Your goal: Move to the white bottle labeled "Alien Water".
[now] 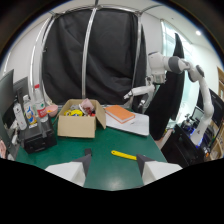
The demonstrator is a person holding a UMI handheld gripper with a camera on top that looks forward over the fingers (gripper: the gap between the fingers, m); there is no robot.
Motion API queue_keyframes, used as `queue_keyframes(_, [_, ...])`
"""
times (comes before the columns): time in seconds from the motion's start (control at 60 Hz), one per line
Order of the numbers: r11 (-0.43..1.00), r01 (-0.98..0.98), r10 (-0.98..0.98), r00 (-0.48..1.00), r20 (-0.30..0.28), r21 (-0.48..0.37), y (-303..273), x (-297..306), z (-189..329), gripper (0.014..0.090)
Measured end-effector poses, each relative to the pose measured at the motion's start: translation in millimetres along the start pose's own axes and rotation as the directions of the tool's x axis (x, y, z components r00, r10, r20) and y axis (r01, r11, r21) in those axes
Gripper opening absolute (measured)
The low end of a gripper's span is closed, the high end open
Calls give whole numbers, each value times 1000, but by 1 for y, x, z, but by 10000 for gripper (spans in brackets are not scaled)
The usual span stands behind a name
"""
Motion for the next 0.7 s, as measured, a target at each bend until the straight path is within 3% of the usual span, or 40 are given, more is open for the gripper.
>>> queue_keyframes(0.233, [1000, -11, 11, 1000, 4, -6, -1, -37, -18, 863])
queue_keyframes(0.417, [1000, 13, -13, 999, 52, 8, -8, -99, -23, 862])
queue_keyframes(0.7, [993, 111, -115, 965, 235, 31, -12, -234, -36, 858])
